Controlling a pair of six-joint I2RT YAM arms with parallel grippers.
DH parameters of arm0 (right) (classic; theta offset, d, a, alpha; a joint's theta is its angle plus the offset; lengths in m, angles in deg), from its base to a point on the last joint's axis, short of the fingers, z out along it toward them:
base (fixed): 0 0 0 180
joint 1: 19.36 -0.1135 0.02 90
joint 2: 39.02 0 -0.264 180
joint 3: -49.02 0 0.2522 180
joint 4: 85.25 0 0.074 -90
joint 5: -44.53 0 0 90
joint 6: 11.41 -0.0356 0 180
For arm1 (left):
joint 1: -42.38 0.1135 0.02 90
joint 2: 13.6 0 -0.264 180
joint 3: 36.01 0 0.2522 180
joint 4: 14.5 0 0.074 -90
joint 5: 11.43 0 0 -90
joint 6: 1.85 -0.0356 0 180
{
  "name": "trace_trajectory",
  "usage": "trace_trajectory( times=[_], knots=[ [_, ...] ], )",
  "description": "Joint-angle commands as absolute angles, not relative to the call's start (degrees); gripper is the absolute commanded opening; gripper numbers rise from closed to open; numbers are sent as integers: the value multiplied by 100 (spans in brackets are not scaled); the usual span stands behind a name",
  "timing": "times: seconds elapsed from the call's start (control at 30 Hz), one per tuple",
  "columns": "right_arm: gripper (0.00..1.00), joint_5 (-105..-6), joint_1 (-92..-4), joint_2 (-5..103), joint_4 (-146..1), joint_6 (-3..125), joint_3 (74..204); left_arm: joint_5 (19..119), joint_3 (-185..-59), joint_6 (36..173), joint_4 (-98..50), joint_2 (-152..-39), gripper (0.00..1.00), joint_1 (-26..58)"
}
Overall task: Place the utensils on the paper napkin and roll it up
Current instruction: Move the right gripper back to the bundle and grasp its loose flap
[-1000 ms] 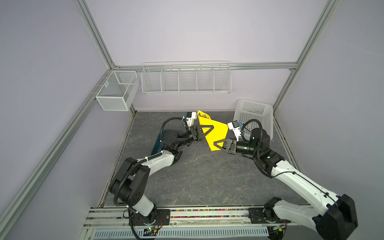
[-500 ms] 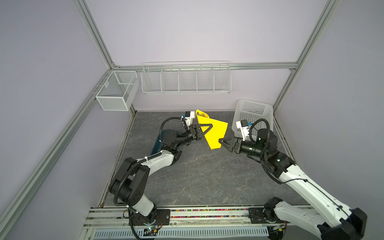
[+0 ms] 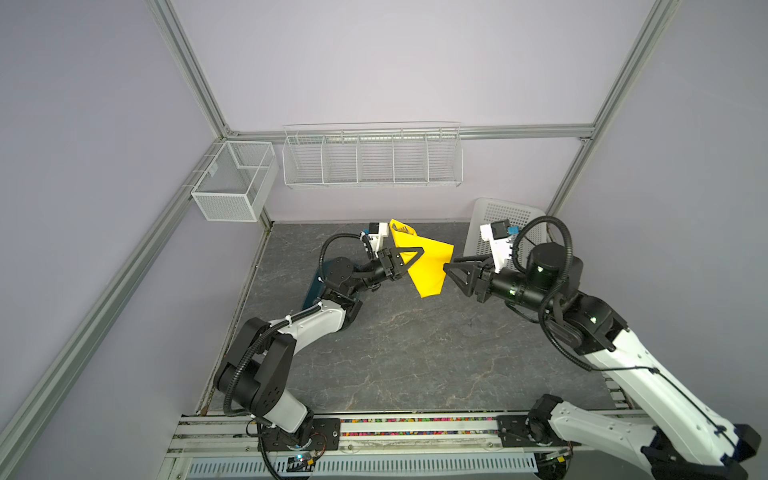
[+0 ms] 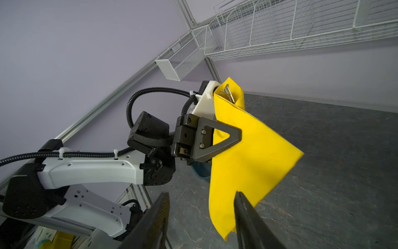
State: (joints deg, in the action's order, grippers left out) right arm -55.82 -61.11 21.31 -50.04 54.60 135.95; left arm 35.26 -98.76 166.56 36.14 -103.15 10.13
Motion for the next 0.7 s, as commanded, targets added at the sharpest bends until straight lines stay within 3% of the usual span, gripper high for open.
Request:
trace_trajectory(
  times=[0.0,0.3,0.67],
  knots=[
    [50,-5159,-6401,2474,-4592,5936,13802,3528,-9884,16654,3780,-10141,0,1039],
    [55,-4483,-6578,2996,-4434,6087,14003,3513,-9865,16631,3700,-10021,0,1038],
    [57,-4703,-6577,3129,-4497,6067,13912,3480,-9864,16646,3695,-9999,0,1030]
  ],
)
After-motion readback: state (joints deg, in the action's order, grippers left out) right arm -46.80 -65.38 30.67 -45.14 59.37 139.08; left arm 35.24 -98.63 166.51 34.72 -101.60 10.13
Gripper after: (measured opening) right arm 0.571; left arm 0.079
